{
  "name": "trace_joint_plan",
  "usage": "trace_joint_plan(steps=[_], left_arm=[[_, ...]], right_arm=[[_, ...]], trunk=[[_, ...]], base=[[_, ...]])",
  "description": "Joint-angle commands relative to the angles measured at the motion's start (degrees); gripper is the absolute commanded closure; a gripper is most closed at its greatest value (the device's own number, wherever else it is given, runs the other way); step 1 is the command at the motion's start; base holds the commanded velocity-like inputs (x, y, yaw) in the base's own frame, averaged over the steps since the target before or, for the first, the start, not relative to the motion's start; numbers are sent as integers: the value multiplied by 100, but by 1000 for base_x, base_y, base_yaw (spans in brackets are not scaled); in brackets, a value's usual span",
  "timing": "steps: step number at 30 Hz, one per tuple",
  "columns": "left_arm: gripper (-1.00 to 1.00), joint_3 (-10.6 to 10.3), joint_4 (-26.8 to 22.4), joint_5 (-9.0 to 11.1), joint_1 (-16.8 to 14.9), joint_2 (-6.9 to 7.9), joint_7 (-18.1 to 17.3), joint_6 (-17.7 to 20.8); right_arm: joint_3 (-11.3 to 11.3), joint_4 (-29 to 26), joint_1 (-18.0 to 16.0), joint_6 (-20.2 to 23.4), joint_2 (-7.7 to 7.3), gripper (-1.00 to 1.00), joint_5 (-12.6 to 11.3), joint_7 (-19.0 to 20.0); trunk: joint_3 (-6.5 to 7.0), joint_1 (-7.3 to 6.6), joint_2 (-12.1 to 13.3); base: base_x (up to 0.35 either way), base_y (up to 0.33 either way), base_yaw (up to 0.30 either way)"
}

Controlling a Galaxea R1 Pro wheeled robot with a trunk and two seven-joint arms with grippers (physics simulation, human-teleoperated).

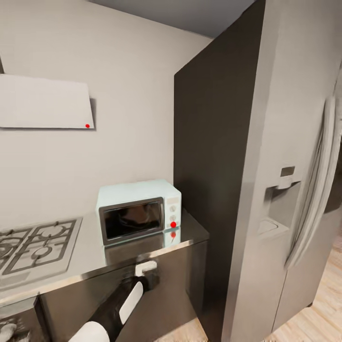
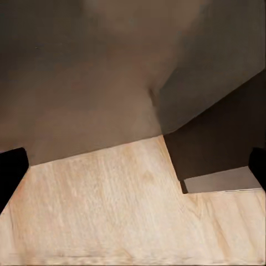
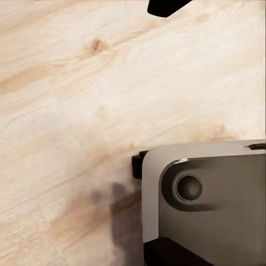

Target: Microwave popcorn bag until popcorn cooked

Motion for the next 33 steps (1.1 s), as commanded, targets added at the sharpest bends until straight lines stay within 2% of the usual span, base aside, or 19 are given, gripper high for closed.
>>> trace_joint_plan(steps=[1, 4, 5, 7, 9, 11, 12, 14, 15, 17, 18, 21, 23, 26, 28, 33], left_arm=[[-100, -28, 319, 57, -6, 4, 44, -182], [-100, -26, 1692, 58, -6, -1, -61, -819], [-100, -23, 1959, 58, -6, 1, -151, -915], [-100, -15, 2954, 67, -6, 6, -587, -1371], [-100, 2, 3576, 94, 17, 48, -1052, -1857], [-100, 5, 3668, 99, 22, 97, -1168, -1966], [-100, 7, 3720, 102, 85, 188, -1231, -2028], [-100, 7, 3730, 102, 515, 366, -1247, -2048], [-100, 7, 3732, 102, 916, 453, -1254, -2167], [-100, 7, 3734, 106, 1221, 569, -1255, -2378], [-100, 7, 3739, 339, 1468, 738, -1256, -2486], [-100, 7, 3740, 477, 1521, 763, -1256, -2499], [-100, 7, 3741, 501, 1530, 763, -1257, -2501], [-100, 7, 3741, 505, 1531, 757, -1257, -2501], [-100, 7, 3741, 506, 1532, 754, -1257, -2501], [-100, 7, 3741, 507, 1532, 751, -1257, -2501]], right_arm=[[-49, 17, -7, -31, 0, -100, 39, 10], [-55, 15, -5, -31, -8, -100, 39, 8], [-61, 13, -7, -31, -9, -100, 36, 9], [-80, 10, -7, -31, -23, -100, 30, 7], [-94, 9, -10, -33, -40, -100, 25, 9], [-93, 9, -10, -34, -41, -100, 29, 10], [-84, 9, -7, -32, -36, -100, 32, 9], [-67, 9, -5, -26, -29, -100, 43, 10], [-55, 9, -8, -20, -15, -100, 47, 10], [-50, 9, -9, -15, -14, -100, 51, 10], [-28, 9, -5, -7, -33, -100, 58, 10], [0, 2, -6, 6, -41, -100, 81, 14], [340, 0, -8, 18, -40, -100, 86, 13], [728, -4, -5, 30, -36, -100, 71, 10], [804, -18, -5, 36, -36, -100, 68, 10], [837, -51, -10, 47, -42, -100, 66, 10]], trunk=[[-10, -2, -10], [-10, -2, -10], [-10, -2, -10], [-10, -2, -10], [-10, -2, -10], [-10, -2, -10], [-10, -2, -10], [-10, -2, -10], [-10, -2, -10], [-10, -2, -10], [-14, -2, -10], [-29, -2, -10], [-41, -2, -10], [-60, -2, -10], [-73, -2, -10], [-105, -2, -10]], base=[[-346, 0, 0], [-346, 0, 0], [-347, 0, 0], [-317, 0, 0], [-134, 0, 0], [-41, 0, 0], [-7, 0, 0], [-2, 0, 0], [0, 0, 0], [0, 0, 65], [0, 0, 262], [0, 0, 262], [0, 0, 251], [0, 0, 241], [0, 0, 238], [0, 0, 233]])
